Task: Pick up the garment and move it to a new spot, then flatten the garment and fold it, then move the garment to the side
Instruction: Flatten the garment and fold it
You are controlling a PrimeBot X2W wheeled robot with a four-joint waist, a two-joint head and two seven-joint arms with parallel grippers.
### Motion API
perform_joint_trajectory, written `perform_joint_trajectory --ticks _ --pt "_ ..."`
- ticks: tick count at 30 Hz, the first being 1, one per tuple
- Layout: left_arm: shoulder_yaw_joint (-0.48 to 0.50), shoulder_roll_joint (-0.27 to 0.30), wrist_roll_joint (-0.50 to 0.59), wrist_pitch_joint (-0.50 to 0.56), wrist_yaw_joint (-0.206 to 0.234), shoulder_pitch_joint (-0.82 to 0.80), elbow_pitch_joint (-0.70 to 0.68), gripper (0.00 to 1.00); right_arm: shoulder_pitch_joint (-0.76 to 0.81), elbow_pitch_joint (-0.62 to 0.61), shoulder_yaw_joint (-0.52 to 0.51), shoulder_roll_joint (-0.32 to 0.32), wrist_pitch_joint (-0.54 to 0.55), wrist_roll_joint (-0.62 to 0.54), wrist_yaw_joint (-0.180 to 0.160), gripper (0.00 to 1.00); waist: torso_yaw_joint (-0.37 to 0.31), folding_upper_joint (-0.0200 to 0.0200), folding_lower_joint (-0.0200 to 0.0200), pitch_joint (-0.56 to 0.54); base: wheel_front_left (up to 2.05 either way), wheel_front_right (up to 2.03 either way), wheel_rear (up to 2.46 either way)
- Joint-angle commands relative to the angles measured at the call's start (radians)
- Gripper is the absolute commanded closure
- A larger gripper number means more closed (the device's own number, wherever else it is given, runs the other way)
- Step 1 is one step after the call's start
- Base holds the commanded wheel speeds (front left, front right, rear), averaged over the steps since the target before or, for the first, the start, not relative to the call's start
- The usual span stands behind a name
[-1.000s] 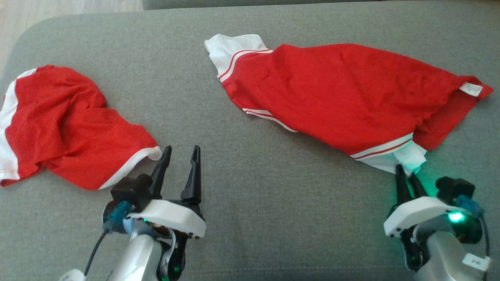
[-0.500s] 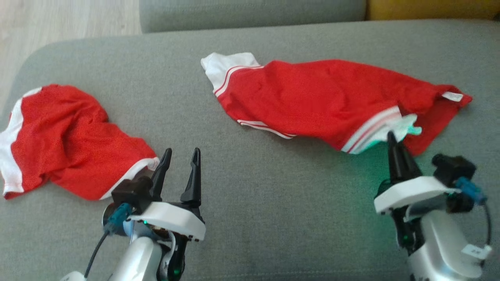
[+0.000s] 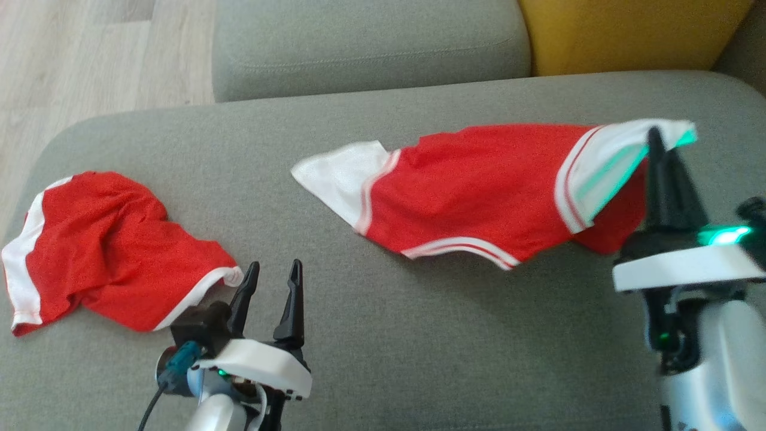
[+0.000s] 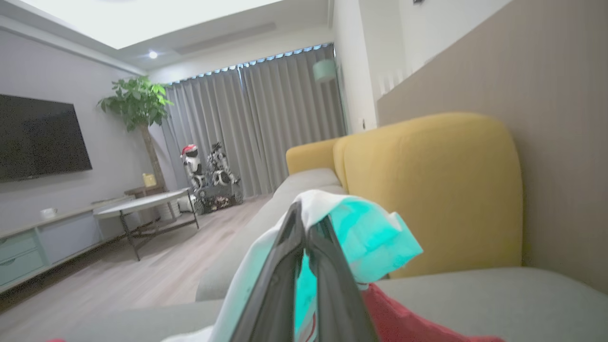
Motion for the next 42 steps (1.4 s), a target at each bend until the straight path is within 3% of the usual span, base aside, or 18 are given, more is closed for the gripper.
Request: perform_joint_trajectory --ticks 1,12,17,22,26,30,33,37,38,39,42 --pt "0.043 0.002 -0.007 -0.008 0.005 -0.027 -0.037 0.00 -0.026 -0.070 0.009 -0.005 0.006 -0.013 -0.001 1.00 -0.007 -0.0001 0.0000 -0.010 0.00 0.00 0.00" --pt "0.030 0.002 -0.008 -0.008 0.002 -0.005 -0.039 0.00 -0.068 -0.319 -0.144 -0.003 0.064 -0.110 -0.001 1.00 0.001 -0.0001 0.0000 -0.051 0.00 0.00 0.00" --pt "-0.009 0.002 -0.025 -0.008 0.001 -0.014 -0.041 0.00 -0.181 -0.333 -0.200 -0.003 0.107 -0.191 -0.001 1.00 0.064 -0.0001 0.0000 -0.040 0.00 0.00 0.00" --pt "-0.050 0.002 -0.040 -0.008 0.003 -0.028 -0.038 0.00 -0.312 -0.268 -0.176 -0.057 0.147 -0.218 -0.001 1.00 0.139 -0.0001 0.0000 -0.013 0.00 0.00 0.00" --pt "-0.087 0.002 -0.055 -0.008 0.004 -0.059 -0.039 0.00 -0.456 -0.112 -0.076 -0.155 0.201 -0.212 -0.001 1.00 0.229 -0.0001 0.0000 0.049 0.00 0.00 0.00" --pt "-0.120 0.002 -0.071 -0.008 0.002 -0.108 -0.041 0.00 -0.622 0.121 0.047 -0.232 0.239 -0.198 -0.001 1.00 0.316 -0.0001 0.0000 0.135 0.00 0.00 0.00" --pt "-0.151 0.002 -0.081 -0.008 0.000 -0.141 -0.040 0.00 -0.739 0.318 0.111 -0.240 0.260 -0.195 -0.001 1.00 0.378 -0.0001 0.0000 0.189 0.00 0.00 0.00" --pt "-0.187 0.002 -0.111 -0.008 0.003 -0.176 -0.046 0.00 -0.862 0.573 0.157 -0.205 0.260 -0.212 -0.001 1.00 0.447 -0.0001 0.0000 0.235 0.00 0.00 0.00" --pt "-0.196 0.002 -0.118 -0.008 0.005 -0.183 -0.047 0.00 -0.885 0.634 0.163 -0.190 0.256 -0.214 -0.001 0.58 0.462 -0.0001 0.0000 0.242 0.00 0.00 0.00" --pt "-0.204 0.002 -0.123 -0.008 0.007 -0.188 -0.049 0.00 -0.905 0.694 0.161 -0.170 0.251 -0.205 -0.001 0.00 0.474 -0.0001 0.0000 0.247 0.00 0.00 0.00" --pt "-0.220 0.002 -0.135 -0.008 0.015 -0.199 -0.052 0.00 -0.965 0.834 0.207 -0.137 0.226 -0.207 -0.001 0.00 0.496 -0.0001 0.0000 0.255 0.00 0.00 0.00"
